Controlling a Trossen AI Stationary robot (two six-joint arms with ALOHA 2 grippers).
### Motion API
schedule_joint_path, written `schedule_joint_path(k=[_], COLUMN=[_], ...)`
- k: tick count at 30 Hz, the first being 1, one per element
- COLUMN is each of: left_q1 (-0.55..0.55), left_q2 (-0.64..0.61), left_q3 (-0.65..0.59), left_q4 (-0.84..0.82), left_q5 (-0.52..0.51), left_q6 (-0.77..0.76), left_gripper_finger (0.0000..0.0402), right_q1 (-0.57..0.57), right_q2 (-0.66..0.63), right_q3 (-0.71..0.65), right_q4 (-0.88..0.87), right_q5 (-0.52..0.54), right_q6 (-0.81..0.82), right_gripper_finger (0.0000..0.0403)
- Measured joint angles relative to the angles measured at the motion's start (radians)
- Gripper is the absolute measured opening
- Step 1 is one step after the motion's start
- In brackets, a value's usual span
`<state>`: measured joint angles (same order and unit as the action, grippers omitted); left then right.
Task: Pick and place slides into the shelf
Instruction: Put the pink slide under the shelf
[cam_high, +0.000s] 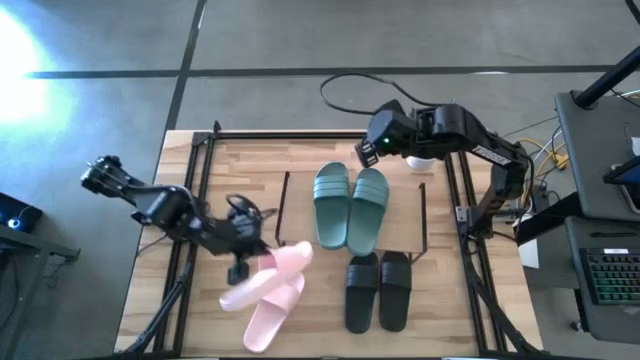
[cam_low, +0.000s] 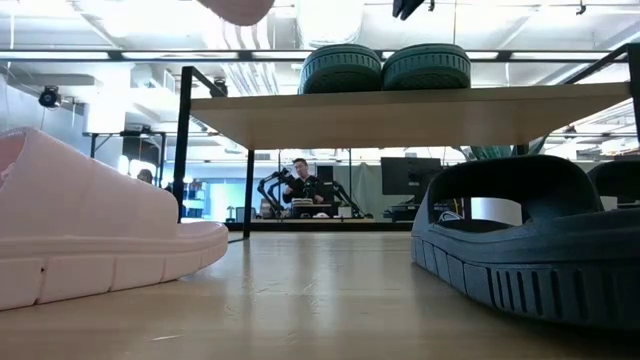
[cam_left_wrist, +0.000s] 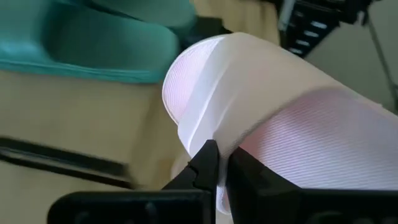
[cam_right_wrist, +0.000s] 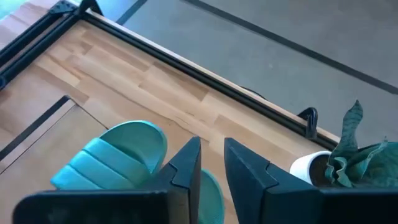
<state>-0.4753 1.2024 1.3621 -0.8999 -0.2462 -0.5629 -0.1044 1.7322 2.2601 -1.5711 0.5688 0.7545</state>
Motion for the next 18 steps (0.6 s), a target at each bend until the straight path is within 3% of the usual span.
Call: schedule_joint_path(k=[5, 12, 18], left_q1=[-0.039, -0.037, -0.025], left_q2=[0.141, 0.351, 0.392], left_q3=[0.036, 0.069, 0.086], left_q4=[0.037, 0.035, 0.122], left_q5=[0.086, 0.081, 0.078], left_q6=[-0.032, -0.044, 0.027], left_gripper_finger=[0.0000, 0.0000, 0.0000], right_q1=[0.033, 0.080, 0.080], right_q2=[-0.022, -0.031, -0.029], right_q3=[0.000, -0.002, -0.005], right_q4=[0.000, 0.000, 0.001], right_q5=[0.000, 0.000, 0.000], right_q6=[-0.014, -0.056, -0.057], right_gripper_finger=[0.0046, 0.0036, 0.0036])
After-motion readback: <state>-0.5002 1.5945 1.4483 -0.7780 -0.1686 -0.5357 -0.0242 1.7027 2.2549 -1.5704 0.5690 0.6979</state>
